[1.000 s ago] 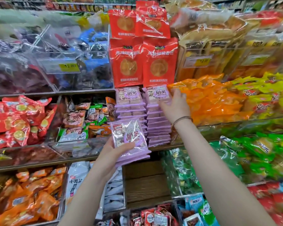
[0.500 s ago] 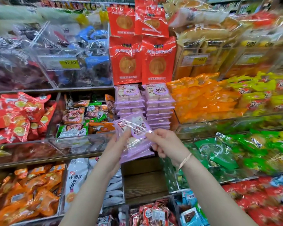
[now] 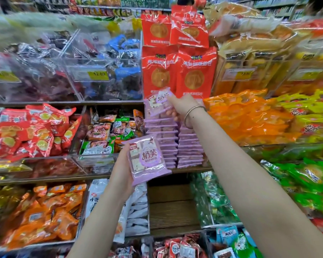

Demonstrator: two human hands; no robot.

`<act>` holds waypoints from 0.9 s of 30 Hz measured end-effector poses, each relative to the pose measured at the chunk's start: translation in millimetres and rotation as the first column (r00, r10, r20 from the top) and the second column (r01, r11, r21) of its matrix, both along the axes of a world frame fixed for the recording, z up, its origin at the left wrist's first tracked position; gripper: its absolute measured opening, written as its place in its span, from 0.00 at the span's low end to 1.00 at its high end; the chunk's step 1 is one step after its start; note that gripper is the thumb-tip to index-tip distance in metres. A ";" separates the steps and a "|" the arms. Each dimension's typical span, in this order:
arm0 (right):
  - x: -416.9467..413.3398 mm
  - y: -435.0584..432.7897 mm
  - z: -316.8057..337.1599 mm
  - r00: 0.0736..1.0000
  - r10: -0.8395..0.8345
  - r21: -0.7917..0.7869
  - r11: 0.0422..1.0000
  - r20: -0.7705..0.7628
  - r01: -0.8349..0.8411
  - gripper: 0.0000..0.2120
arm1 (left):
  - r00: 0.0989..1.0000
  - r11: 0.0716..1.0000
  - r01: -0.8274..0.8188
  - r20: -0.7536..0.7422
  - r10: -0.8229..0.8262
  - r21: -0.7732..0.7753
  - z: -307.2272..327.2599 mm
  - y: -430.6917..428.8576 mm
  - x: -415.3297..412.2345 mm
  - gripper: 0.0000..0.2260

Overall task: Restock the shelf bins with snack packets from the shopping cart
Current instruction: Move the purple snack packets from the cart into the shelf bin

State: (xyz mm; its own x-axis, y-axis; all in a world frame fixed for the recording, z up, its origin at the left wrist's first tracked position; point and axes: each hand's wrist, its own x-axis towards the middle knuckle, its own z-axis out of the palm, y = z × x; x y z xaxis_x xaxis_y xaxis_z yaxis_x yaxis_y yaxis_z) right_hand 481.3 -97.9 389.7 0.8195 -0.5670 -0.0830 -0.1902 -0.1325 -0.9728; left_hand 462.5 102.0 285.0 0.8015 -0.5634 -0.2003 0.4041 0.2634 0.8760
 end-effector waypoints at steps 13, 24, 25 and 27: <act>-11.3 4.5 3.9 0.965 0.011 -0.646 0.741 -0.264 -0.185 0.22 | 0.999 0.999 -0.034 -0.006 0.034 -0.008 1.0 -3.2 2.1 0.18; -110.0 38.0 -66.7 0.954 0.216 -0.410 0.866 -0.210 -0.286 0.18 | 0.998 1.000 -0.002 -0.064 0.002 0.000 -0.4 -13.3 -6.7 0.15; -117.3 40.9 -76.7 0.933 0.297 -0.250 0.906 -0.202 -0.342 0.15 | 0.999 1.000 0.015 -0.050 -0.013 0.022 -0.3 -18.9 -9.0 0.15; -126.9 38.7 -86.5 0.947 0.312 -0.062 0.946 -0.080 -0.317 0.11 | 0.998 0.995 0.062 0.009 -0.063 0.084 -0.7 -31.1 -14.0 0.15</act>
